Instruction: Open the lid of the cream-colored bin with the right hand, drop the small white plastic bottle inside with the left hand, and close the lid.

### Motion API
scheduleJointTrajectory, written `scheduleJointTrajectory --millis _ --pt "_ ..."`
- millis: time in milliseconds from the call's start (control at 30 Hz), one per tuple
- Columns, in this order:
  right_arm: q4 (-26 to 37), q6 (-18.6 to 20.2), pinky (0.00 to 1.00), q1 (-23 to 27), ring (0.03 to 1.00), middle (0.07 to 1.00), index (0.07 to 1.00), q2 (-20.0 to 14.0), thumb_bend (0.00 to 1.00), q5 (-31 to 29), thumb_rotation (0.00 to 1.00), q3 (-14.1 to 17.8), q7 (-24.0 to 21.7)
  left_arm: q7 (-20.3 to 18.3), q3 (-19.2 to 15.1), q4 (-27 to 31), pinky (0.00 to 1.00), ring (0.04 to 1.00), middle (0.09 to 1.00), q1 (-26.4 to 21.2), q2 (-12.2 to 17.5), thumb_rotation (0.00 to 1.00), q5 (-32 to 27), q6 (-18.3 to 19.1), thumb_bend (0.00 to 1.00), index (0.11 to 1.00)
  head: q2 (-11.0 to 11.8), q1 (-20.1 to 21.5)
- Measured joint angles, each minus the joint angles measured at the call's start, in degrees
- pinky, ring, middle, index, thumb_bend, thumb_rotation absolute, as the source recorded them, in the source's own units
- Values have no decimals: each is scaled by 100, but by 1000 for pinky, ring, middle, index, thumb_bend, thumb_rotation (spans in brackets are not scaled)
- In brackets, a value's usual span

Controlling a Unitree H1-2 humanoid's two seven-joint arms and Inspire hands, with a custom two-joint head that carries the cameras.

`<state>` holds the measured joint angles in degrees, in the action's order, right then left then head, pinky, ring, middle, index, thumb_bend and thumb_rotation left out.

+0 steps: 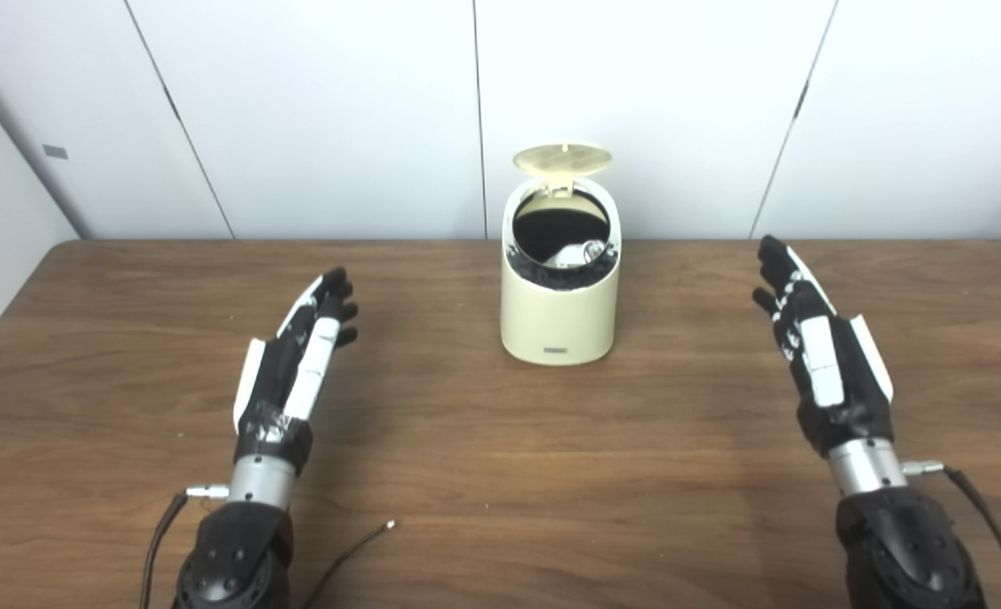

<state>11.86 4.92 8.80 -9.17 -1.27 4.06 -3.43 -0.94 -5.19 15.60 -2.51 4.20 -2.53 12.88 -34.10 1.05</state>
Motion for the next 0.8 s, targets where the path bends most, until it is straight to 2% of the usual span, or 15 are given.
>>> scheduleJointTrajectory --millis 133,300,467,633,733,800 --pt "185 342 966 334 978 952 881 -120 697 209 959 -64 -19 8 -44 -128 972 954 973 58 -183 1000 -269 -35 561 965 0 17" --pt "210 515 967 818 969 945 881 -330 664 596 999 -262 -113 2 -42 -260 1000 991 999 96 -363 1000 -473 -86 593 997 -35 18" --pt "211 722 908 1353 940 927 866 -428 652 918 988 -478 -192 34 -81 -497 1000 992 1000 104 -441 1000 -554 -301 630 1000 -9 53" --pt "170 1074 891 1913 941 925 864 -544 634 1419 992 -771 -322 43 -94 -634 1000 1000 1000 129 -511 1000 -647 -397 616 1000 -9 9" --pt "69 1174 826 2134 896 902 859 -554 606 1732 1000 -923 -348 65 -94 -642 1000 999 1000 130 -507 1000 -638 -422 607 998 17 -17" --pt "-68 1227 821 2267 894 906 866 -559 611 1920 1000 -1059 -373 71 -76 -648 1000 1000 1000 129 -505 1000 -622 -433 598 996 35 -26"
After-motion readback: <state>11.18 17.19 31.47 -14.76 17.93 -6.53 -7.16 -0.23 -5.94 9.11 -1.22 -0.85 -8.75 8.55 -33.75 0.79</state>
